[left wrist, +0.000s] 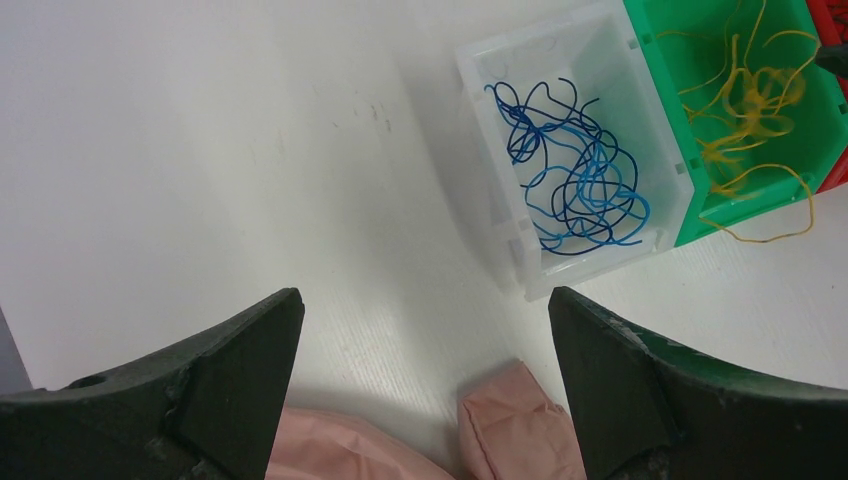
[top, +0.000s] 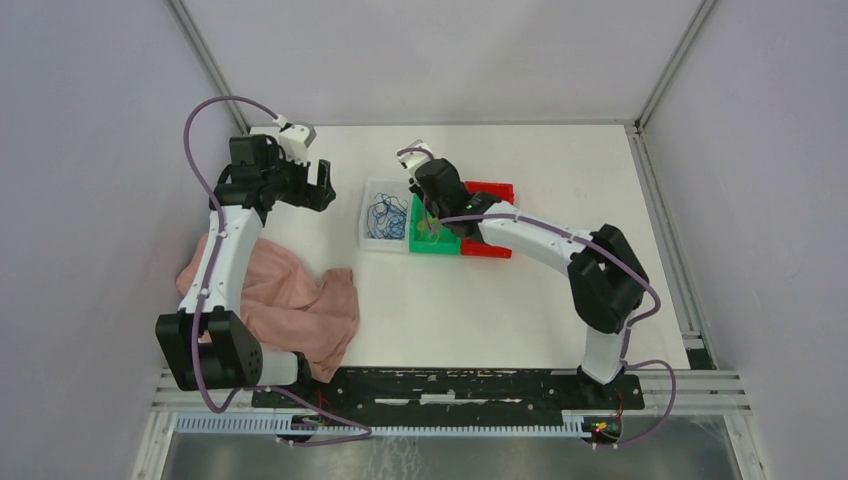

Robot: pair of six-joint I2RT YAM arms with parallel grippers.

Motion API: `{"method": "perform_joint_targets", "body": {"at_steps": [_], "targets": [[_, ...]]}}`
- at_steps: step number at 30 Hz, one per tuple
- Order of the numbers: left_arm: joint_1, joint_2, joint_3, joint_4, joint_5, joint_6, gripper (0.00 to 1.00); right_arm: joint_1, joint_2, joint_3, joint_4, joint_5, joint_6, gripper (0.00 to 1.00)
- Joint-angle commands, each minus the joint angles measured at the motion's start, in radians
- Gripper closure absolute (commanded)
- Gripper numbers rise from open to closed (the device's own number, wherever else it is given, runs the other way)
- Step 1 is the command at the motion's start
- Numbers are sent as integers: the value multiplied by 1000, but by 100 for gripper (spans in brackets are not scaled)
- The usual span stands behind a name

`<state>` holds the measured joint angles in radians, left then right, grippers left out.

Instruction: Untangle the cables

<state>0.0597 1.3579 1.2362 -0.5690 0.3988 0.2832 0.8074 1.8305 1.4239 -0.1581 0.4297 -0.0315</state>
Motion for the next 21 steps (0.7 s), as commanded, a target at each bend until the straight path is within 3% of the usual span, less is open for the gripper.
{"method": "perform_joint_targets", "body": {"at_steps": [1,4,9,12,21], "targets": [[8,-39,-7,60,33,-18,1,-22,26,98,12,92,-34,59],[10,-35,-10,67,33,-18,1,-22,8,96,13,97,-31,41],[15,-34,-11,70,32,-21,1,-26,-74,51,13,114,-12,25],[23,-45,-40,91,31,-22,1,-43,-169,-58,49,137,22,2],[77,-68,-242,350,7,-113,1,-292,-508,-443,50,160,232,0]]}}
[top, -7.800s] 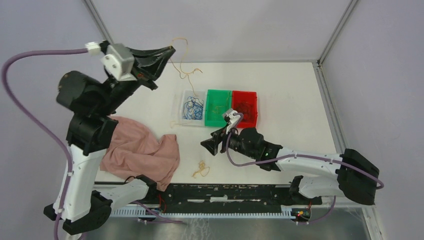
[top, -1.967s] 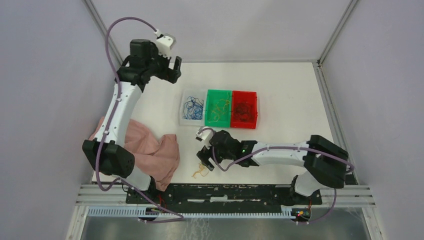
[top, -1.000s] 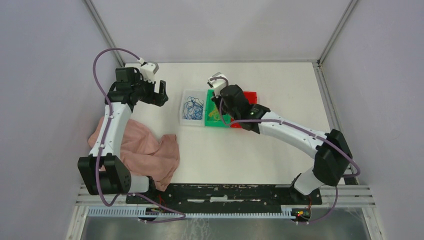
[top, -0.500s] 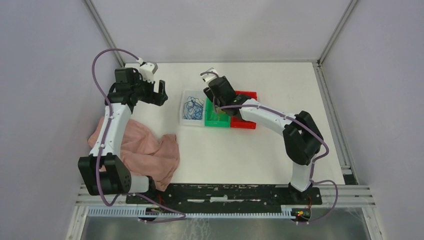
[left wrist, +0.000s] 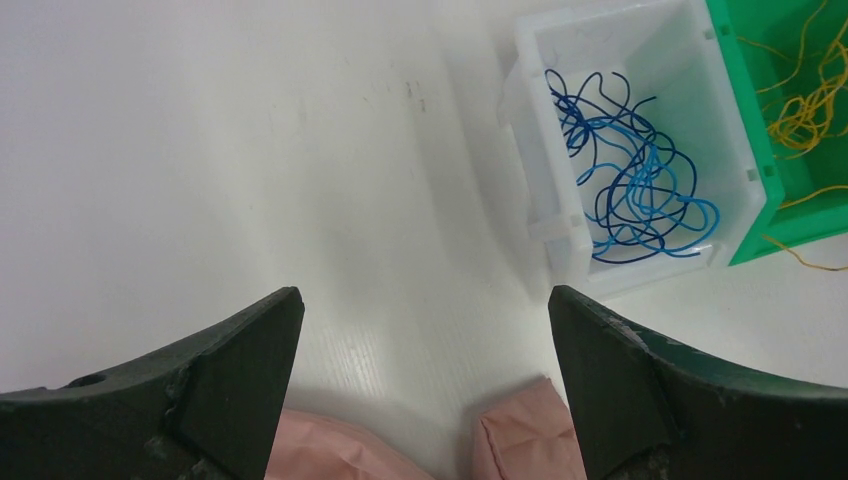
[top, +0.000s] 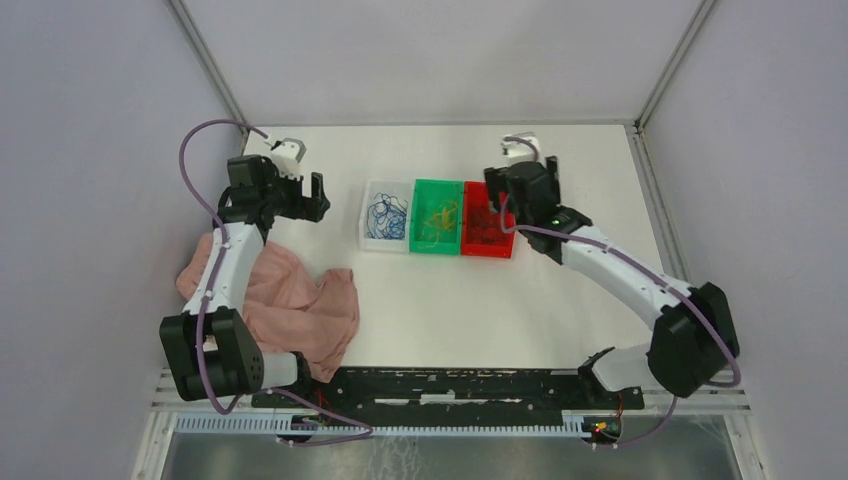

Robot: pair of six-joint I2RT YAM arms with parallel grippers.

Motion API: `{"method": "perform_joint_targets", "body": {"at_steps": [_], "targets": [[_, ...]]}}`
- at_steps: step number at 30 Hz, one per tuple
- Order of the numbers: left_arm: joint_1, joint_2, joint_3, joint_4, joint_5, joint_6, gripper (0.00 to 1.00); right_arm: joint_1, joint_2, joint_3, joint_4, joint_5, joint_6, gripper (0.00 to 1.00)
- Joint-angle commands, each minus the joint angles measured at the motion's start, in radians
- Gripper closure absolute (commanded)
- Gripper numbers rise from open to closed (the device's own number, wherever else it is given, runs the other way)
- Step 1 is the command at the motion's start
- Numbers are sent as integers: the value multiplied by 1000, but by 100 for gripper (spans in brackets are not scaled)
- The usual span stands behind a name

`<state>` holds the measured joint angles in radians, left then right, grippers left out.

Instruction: Untangle the cables

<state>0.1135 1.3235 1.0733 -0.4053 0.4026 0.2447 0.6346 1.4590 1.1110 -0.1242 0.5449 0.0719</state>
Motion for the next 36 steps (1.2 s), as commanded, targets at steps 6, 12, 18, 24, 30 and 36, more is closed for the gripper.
{"method": "perform_joint_targets", "body": {"at_steps": [6,12,18,24,30,36], "targets": [[42,-40,-347,469,-10,-143,1,-346,-343,-344,0,112,273,1],[43,-3,-573,875,3,-234,1,-417,-368,-598,328,448,211,0],[42,61,-757,1297,1,-298,1,-478,-298,-694,506,399,201,0],[44,79,-791,1406,-60,-318,1,-510,-203,-796,795,256,191,0],[29,123,-910,1659,-113,-303,1,-510,-65,-835,1051,115,88,1],[-14,196,-977,1843,-210,-293,1,-462,80,-826,1191,-49,-53,0]]}}
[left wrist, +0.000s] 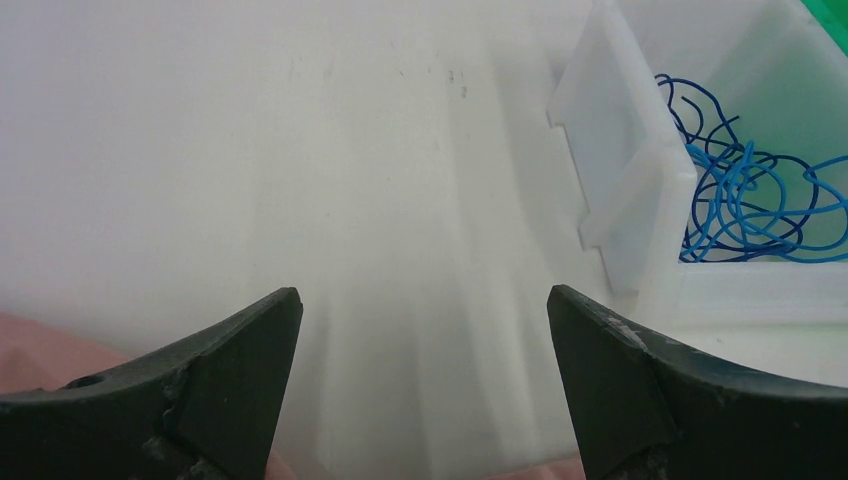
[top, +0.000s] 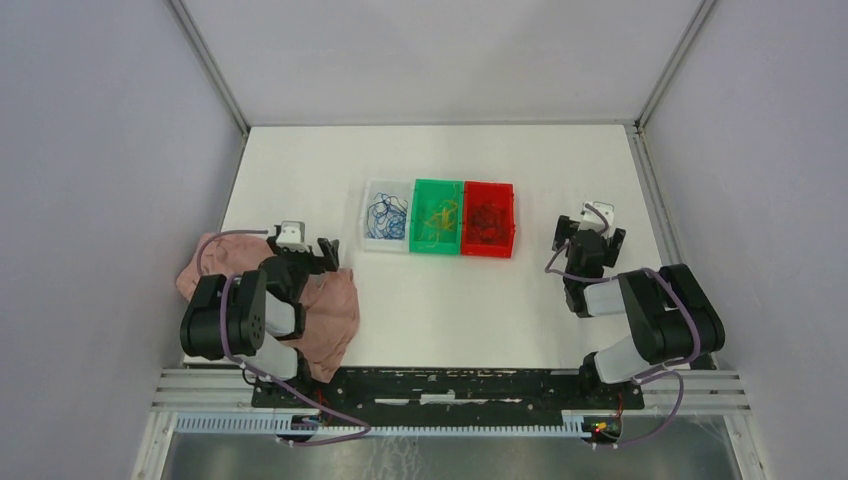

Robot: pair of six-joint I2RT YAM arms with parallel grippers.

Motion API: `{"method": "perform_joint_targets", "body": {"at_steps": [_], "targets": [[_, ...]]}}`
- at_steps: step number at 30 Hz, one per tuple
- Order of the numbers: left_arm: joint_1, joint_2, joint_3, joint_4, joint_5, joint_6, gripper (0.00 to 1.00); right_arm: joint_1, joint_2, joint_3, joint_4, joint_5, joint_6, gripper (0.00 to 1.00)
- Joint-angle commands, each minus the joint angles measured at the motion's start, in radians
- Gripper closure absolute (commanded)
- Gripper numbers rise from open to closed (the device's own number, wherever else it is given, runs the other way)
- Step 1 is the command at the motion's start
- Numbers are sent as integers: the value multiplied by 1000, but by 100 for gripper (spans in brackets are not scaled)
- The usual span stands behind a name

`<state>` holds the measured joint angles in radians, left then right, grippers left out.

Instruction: Untangle the cables

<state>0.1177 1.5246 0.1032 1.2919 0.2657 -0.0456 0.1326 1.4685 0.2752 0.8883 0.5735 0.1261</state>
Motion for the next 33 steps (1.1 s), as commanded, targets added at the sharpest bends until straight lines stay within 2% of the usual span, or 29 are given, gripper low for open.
{"method": "perform_joint_targets", "body": {"at_steps": [1,3,5,26,33], "targets": [[-24,-23,22,68,-79,9,1,41,38,38,63,-72,-86,0],[-25,9,82,12,-65,-1,1,33,58,50,90,-62,-79,1],[-58,-13,108,-84,-112,33,1,32,58,53,72,-61,-77,1],[-67,-7,110,-76,-123,35,1,27,51,60,53,-64,-69,1],[-68,-7,110,-76,-122,35,1,-12,46,73,13,-145,-53,1]]}}
